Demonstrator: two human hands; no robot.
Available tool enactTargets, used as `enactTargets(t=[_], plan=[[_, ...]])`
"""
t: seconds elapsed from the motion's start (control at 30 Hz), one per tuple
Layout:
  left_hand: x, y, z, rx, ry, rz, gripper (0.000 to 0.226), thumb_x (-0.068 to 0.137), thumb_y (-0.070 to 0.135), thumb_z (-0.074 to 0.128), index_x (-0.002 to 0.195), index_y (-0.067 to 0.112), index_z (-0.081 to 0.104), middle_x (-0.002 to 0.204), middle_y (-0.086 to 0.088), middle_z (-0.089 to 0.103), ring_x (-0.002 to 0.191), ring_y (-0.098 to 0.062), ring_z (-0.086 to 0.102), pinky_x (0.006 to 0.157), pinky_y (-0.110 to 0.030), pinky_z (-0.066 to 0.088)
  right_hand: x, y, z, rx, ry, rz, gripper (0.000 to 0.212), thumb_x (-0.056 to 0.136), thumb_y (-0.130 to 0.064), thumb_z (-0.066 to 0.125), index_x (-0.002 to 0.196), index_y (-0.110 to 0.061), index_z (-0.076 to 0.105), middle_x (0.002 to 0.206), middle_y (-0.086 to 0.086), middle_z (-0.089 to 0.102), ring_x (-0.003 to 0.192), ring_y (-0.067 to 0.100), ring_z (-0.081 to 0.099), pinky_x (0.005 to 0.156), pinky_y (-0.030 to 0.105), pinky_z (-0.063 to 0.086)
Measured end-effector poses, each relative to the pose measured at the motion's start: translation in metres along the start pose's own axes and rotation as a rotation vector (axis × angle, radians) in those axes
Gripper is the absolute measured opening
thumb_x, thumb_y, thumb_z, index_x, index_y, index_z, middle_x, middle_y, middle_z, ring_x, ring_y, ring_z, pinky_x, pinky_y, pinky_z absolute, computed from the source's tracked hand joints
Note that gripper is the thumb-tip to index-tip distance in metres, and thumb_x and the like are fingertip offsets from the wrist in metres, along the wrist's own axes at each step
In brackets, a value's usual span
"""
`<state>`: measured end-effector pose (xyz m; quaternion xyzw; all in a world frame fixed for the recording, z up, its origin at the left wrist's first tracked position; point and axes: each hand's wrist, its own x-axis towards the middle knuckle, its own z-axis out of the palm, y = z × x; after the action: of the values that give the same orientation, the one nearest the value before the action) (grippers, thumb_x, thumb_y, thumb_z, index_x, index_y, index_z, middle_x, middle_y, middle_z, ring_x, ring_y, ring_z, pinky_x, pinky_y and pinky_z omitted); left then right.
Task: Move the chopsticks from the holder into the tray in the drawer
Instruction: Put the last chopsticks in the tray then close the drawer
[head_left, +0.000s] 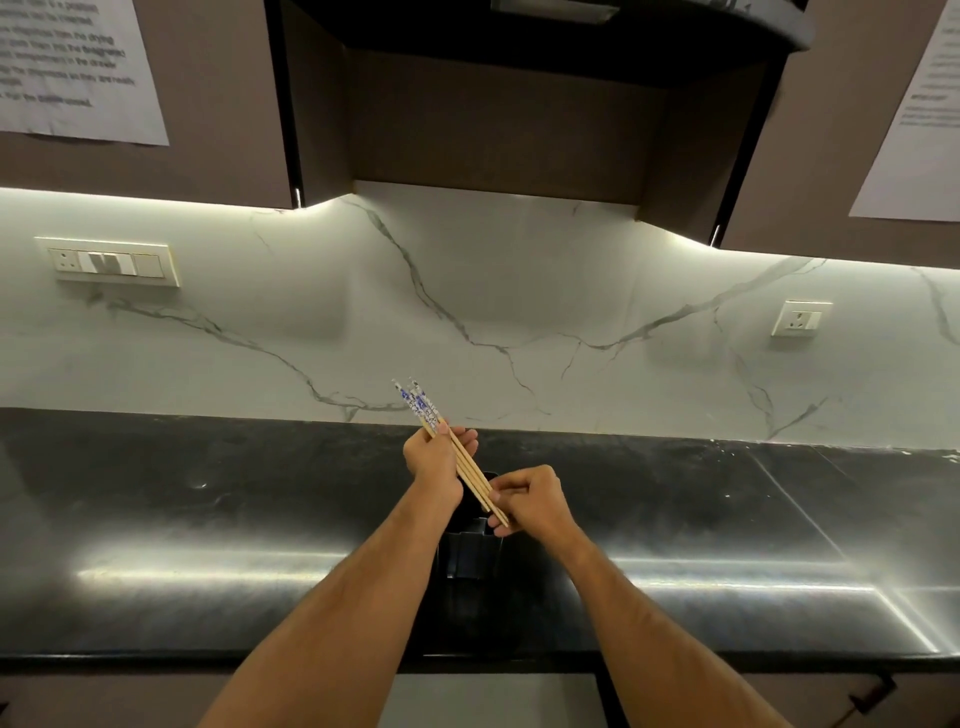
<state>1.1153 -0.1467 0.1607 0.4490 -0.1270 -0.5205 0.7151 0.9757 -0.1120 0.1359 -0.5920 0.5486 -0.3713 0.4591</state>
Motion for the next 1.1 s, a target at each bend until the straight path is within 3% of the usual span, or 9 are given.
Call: enactTargets(t=[0.1,0.2,0.37,0.5,0.7,0.83,0.9,0.97,1.1], plan=[[-0.002,0.003,0.002,0.037,-0.034,0.025,0.016,0.104,0.009,0.049,0.106,0.004,0.064,0.087,-0.013,0.068,0.073,-0.021,0.07,0.067,-0.033,0.06,0.001,0.006,-0.001,0.251,-0.034,0.116,0.033,0.094,-0.038,0.067,0.104,-0.007,0.074,0.09,0.016,0.077,0.081,0.03,0.077,0.074,0.047,0.064],[-0.008,0.005,0.009,0.069,-0.099,0.074,0.016,0.104,0.007,0.048,0.109,0.005,0.063,0.084,-0.011,0.067,0.069,-0.018,0.069,0.063,-0.029,0.059,0.008,0.018,0.001,0.76,0.005,0.377,0.067,0.099,-0.061,0.043,0.119,0.0,0.061,0.114,0.024,0.071,0.104,0.039,0.07,0.092,0.055,0.057],[-0.014,0.001,0.016,0.162,-0.175,0.153,0.016,0.104,0.01,0.049,0.112,0.009,0.063,0.086,-0.011,0.07,0.074,-0.02,0.072,0.073,-0.033,0.062,0.008,0.023,0.023,1.312,-0.024,0.5,0.091,0.099,-0.068,0.025,0.136,0.013,0.04,0.126,0.039,0.058,0.118,0.052,0.058,0.107,0.061,0.043],[-0.02,-0.01,0.011,0.235,-0.209,0.169,0.017,0.103,0.011,0.051,0.113,0.011,0.064,0.089,-0.01,0.073,0.079,-0.02,0.075,0.075,-0.032,0.062,0.011,0.006,0.031,1.429,-0.003,0.48,0.093,0.099,-0.067,0.023,0.135,0.015,0.046,0.125,0.037,0.061,0.119,0.049,0.06,0.109,0.058,0.043],[-0.027,-0.013,0.01,0.243,-0.256,0.164,0.016,0.102,0.009,0.052,0.111,0.011,0.065,0.093,-0.012,0.073,0.079,-0.02,0.075,0.071,-0.028,0.061,0.008,-0.003,0.031,1.32,0.005,0.452,0.087,0.102,-0.063,0.022,0.13,0.012,0.054,0.12,0.033,0.066,0.117,0.045,0.062,0.108,0.056,0.044],[-0.023,-0.009,0.005,0.423,-0.278,0.235,0.017,0.101,0.006,0.052,0.108,0.013,0.066,0.09,-0.01,0.074,0.077,-0.018,0.075,0.067,-0.024,0.06,0.003,-0.005,0.027,0.767,0.115,0.411,0.069,0.103,-0.06,0.03,0.12,-0.001,0.061,0.106,0.018,0.072,0.106,0.039,0.068,0.095,0.051,0.055],[-0.018,-0.009,-0.003,0.561,-0.326,0.278,0.018,0.1,0.002,0.052,0.108,0.009,0.067,0.088,-0.011,0.074,0.077,-0.019,0.074,0.07,-0.027,0.061,0.004,-0.01,0.018,0.459,0.322,0.229,0.05,0.105,-0.048,0.041,0.117,-0.004,0.062,0.097,0.012,0.066,0.087,0.029,0.066,0.079,0.038,0.058],[-0.014,-0.009,-0.012,0.737,-0.386,0.345,0.018,0.099,0.0,0.052,0.107,0.006,0.068,0.084,-0.009,0.073,0.072,-0.016,0.072,0.07,-0.027,0.061,0.008,-0.02,0.004,0.22,0.411,-0.017,0.04,0.102,-0.037,0.053,0.128,-0.007,0.058,0.107,0.009,0.068,0.094,0.016,0.064,0.085,0.036,0.056],[-0.011,-0.014,-0.026,0.983,-0.464,0.368,0.022,0.099,-0.001,0.047,0.107,0.004,0.067,0.084,-0.012,0.072,0.071,-0.016,0.069,0.076,-0.036,0.062,0.021,-0.047,-0.025,0.12,0.308,-0.19,0.058,0.095,-0.023,0.069,0.145,-0.014,0.043,0.122,0.002,0.066,0.105,0.015,0.068,0.086,0.024,0.056]])
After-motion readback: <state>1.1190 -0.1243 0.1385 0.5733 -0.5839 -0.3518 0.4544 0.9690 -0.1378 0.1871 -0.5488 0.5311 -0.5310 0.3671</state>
